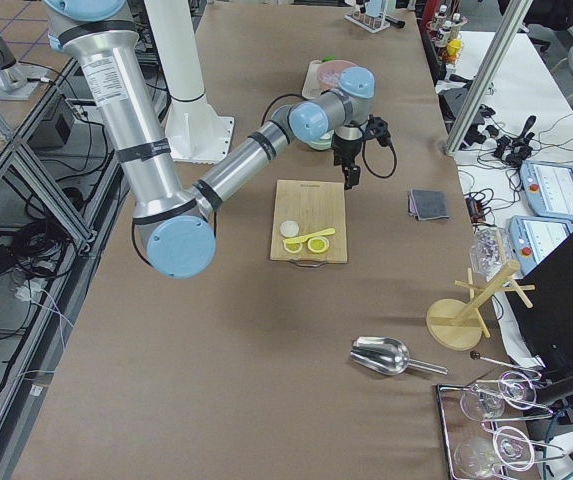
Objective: Put spoon and ice into bowl
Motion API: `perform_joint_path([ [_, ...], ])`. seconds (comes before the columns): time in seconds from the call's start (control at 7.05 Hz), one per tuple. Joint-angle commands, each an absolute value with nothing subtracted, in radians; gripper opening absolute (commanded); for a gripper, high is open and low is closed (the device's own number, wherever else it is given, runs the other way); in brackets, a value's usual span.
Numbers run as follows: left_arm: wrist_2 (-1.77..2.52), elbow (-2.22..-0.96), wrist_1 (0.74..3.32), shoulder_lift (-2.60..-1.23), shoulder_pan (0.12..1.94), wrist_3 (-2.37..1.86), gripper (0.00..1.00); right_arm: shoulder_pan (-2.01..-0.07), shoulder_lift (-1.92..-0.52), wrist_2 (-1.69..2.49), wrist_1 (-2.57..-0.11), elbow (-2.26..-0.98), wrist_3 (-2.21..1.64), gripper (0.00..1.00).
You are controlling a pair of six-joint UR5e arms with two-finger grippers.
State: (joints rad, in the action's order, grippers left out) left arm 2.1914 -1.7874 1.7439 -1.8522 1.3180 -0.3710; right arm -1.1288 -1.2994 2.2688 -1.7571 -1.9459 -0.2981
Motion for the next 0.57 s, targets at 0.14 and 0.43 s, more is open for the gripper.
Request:
perform_joint_path([
  [0.14, 2.232, -1.628, 1.752, -1.703, 1.471, -0.202, 0.98, -1.349, -1.41, 2.287, -1.732, -1.818, -0.033, 1.0],
  [0.43, 2.246, -1.606, 1.705, -1.7, 1.528, -0.204, 0.98, -1.425, -1.498, 2.312, -1.735, -1.807, -0.014, 1.0],
])
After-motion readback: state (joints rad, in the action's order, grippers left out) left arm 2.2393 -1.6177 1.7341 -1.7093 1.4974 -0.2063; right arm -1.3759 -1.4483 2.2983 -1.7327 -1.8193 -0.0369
